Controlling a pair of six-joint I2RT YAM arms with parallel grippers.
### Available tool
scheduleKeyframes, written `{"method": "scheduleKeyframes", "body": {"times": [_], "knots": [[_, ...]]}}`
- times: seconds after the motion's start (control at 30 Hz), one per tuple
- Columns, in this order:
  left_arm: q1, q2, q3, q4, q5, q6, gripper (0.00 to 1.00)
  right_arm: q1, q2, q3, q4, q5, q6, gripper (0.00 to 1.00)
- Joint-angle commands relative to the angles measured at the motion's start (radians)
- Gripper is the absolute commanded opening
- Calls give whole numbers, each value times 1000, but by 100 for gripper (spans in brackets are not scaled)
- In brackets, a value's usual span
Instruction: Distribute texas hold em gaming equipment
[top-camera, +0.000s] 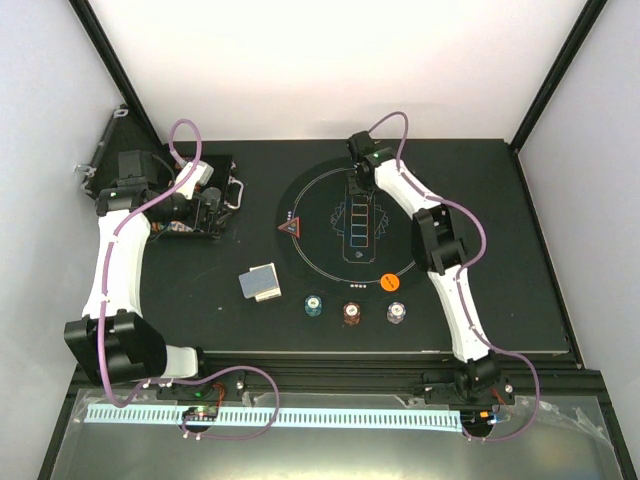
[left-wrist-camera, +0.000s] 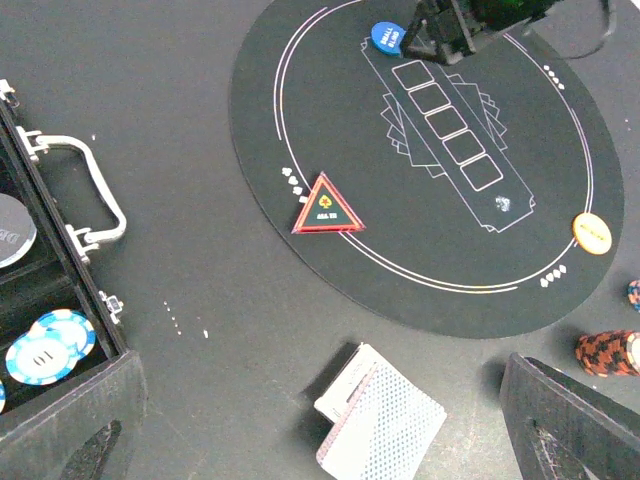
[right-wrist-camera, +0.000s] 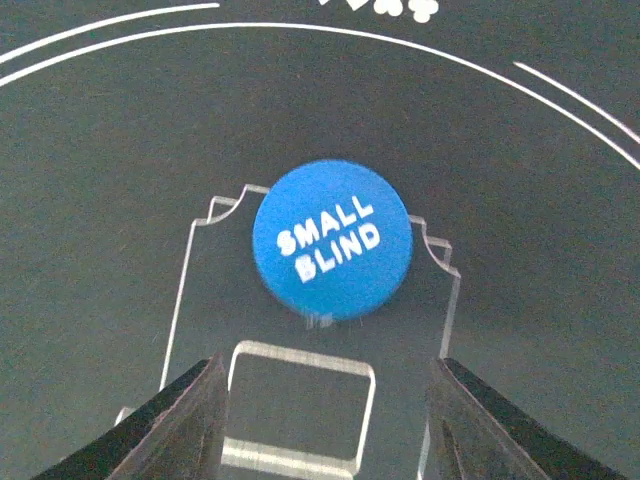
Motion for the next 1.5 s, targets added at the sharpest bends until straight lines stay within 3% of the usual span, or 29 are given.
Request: {"method": "scheduleKeyframes", "body": {"times": [0.0,0.33,0.6,0.83,0.97,1.23,1.47], "knots": [[9,-9,18,-21,39,8,99,8,-231,-104,-11,-25,-34,58],[8,-12,9,-5,45,3,99,125,-757,-953,186,12,49,60],[9,-2,-6,7,53,0,99,282,-943,-1296,223,9,187,55],[9,-8,-6,5,50,4,99,306,-952,-1407,249,-8,233,41],[9,-7,3,3,52,0,99,306,-950,-1422,245,26,234,39],[9,-2,9,2,58,-9,99,295,-893,-1380,227,114,228,33],[8,9,6,-23,57,23,99,206,-854,-1349,225,151,243,25]]}}
